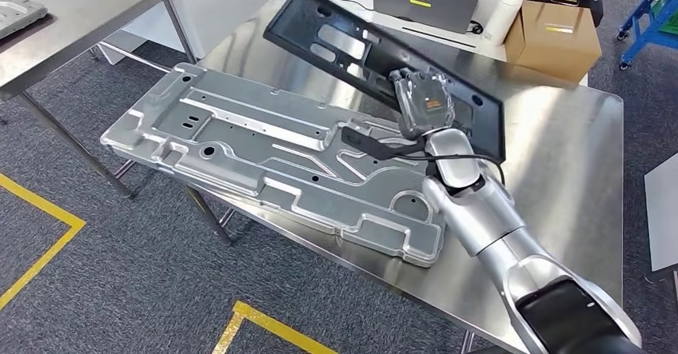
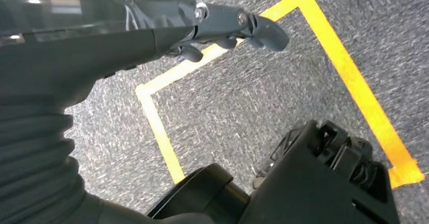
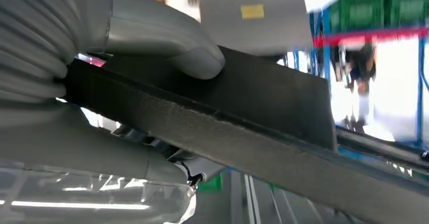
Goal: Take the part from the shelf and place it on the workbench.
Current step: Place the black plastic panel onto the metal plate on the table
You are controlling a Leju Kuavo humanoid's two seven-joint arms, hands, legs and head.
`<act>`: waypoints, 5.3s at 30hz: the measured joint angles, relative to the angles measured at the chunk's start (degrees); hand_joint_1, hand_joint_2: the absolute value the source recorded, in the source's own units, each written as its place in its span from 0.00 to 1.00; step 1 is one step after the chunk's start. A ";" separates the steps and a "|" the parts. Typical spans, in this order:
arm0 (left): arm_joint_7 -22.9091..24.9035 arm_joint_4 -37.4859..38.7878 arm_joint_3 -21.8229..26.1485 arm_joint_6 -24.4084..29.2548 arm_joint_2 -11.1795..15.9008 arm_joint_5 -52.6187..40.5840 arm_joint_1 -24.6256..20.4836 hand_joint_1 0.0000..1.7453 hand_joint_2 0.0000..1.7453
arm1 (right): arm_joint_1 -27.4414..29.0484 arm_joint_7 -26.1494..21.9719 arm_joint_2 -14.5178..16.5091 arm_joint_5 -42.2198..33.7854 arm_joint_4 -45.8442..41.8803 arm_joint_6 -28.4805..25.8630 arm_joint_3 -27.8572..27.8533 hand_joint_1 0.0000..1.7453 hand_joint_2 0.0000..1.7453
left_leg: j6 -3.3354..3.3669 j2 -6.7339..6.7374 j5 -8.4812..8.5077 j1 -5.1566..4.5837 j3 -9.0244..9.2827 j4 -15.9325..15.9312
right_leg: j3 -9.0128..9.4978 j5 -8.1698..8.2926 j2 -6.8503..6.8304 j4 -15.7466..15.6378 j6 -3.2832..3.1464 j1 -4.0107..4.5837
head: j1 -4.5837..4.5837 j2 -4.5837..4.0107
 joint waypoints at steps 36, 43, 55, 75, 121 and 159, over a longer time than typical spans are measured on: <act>1.03 -0.09 -1.00 -1.94 -0.66 -0.03 -0.95 0.00 1.00 | -20.04 -10.27 4.69 -21.12 -3.74 18.97 6.28 0.96 1.00 | 0.67 0.00 0.02 -0.04 0.01 -0.04 | 0.16 0.26 -0.09 -0.54 0.91 0.03 | 1.03 0.00; 1.24 -0.09 -0.95 -2.02 -0.81 0.55 -1.00 0.00 1.00 | -20.46 -9.55 4.15 -21.28 -3.10 18.28 6.67 0.96 1.00 | 2.19 0.19 1.11 -0.19 0.79 -1.81 | 0.04 -0.25 -0.07 -0.52 1.89 -0.23 | 0.79 0.00; 1.78 -0.09 -0.93 -2.06 -1.03 0.44 -1.30 0.00 1.00 | -19.65 -9.68 2.69 -25.32 -0.87 17.81 7.11 0.96 1.00 | -0.16 -0.38 1.97 0.70 -1.09 -0.47 | 0.03 -0.03 0.76 1.03 2.06 -1.06 | 2.83 0.00; 1.92 -0.09 -0.96 -2.12 -1.16 0.16 -1.08 0.00 1.00 | -19.66 -10.61 2.04 -28.01 -0.03 19.90 8.42 0.96 1.00 | 1.96 0.09 -1.04 0.20 2.30 -0.41 | -5.92 0.01 -0.35 4.54 1.82 -0.78 | 0.01 0.00; 2.21 -0.33 -1.05 -2.52 -1.40 -0.15 -1.17 0.00 1.00 | -17.60 -10.60 1.18 -26.29 -0.97 17.52 9.43 0.96 1.00 | 1.20 -0.63 -2.71 -1.17 -1.54 4.83 | -0.20 1.42 0.26 -1.12 -2.00 0.82 | 2.24 0.00; 1.50 -0.46 -1.52 -2.48 -1.63 0.15 -1.34 0.00 1.00 | -16.18 -10.75 0.94 -25.06 -1.84 17.00 9.23 0.96 1.00 | -0.02 0.76 -5.34 0.08 -5.76 4.70 | 3.42 -0.99 0.54 -1.01 -1.93 0.76 | 0.03 -0.01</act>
